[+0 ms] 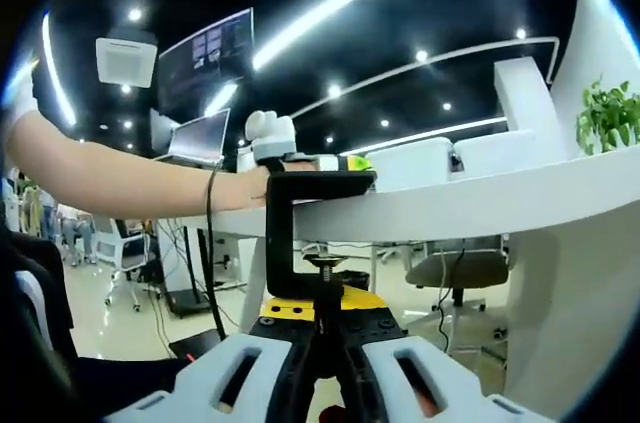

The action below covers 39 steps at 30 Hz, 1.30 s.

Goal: Clamp the fixed fixture on the desktop, loosen the retaining clip, secure it to the edge of the desk, and tighten the retaining clip.

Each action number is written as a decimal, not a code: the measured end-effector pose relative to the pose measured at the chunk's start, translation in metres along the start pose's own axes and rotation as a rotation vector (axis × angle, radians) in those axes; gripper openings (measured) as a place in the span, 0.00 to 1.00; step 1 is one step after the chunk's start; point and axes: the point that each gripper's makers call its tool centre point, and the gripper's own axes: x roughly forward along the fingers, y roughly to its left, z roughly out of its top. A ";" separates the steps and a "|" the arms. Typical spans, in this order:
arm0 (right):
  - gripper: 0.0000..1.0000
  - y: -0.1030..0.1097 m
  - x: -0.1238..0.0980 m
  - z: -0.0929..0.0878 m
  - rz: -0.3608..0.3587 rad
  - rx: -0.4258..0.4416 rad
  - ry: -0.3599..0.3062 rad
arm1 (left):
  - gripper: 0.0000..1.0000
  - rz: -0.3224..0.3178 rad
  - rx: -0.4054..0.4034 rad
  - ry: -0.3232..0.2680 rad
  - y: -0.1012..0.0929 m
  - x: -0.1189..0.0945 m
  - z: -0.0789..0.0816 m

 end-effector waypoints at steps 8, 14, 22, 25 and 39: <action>0.03 -0.006 0.003 0.000 -0.002 0.051 0.000 | 0.15 0.002 -0.002 -0.001 0.001 0.000 0.000; 0.03 -0.009 0.004 -0.001 -0.008 0.050 0.000 | 0.15 0.002 0.001 0.002 0.001 0.001 -0.001; 0.03 -0.017 0.004 -0.002 -0.026 0.043 0.000 | 0.15 0.002 0.003 0.003 0.001 0.001 -0.001; 0.03 -0.019 0.004 -0.002 -0.036 0.050 0.000 | 0.15 0.002 0.003 0.003 0.001 0.001 -0.001; 0.03 -0.025 0.010 -0.007 -0.050 -0.001 0.005 | 0.15 0.001 0.003 0.002 0.000 0.000 0.000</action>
